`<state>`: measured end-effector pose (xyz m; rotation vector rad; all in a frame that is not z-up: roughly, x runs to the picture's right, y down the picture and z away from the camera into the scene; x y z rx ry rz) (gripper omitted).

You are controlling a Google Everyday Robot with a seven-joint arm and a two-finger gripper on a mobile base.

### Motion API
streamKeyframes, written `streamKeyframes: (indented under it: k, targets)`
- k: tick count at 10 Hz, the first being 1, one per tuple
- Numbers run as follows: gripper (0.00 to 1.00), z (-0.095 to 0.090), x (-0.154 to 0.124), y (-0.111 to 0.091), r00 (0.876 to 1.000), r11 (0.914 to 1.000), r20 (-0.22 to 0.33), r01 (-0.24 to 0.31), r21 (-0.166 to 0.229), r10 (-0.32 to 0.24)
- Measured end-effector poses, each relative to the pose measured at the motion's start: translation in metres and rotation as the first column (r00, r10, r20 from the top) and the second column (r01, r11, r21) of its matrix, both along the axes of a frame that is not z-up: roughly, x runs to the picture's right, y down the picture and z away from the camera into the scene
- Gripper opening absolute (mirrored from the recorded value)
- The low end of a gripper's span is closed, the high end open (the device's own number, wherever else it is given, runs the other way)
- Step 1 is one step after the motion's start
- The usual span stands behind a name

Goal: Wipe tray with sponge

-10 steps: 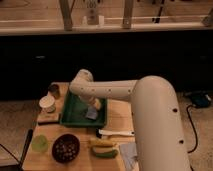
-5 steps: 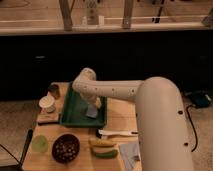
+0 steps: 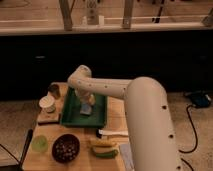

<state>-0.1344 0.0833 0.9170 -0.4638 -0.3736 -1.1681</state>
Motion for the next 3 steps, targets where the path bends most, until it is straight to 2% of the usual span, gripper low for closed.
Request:
streamKeyframes:
  k: [1, 3]
  targets:
    - [0.03, -0.001, -0.019, 0.007, 0.998, 0.9991, 0.047, 0.034, -0.024, -0.033]
    - [0.03, -0.01, -0.036, 0.025, 0.99, 0.9948, 0.119, 0.084, -0.059, -0.076]
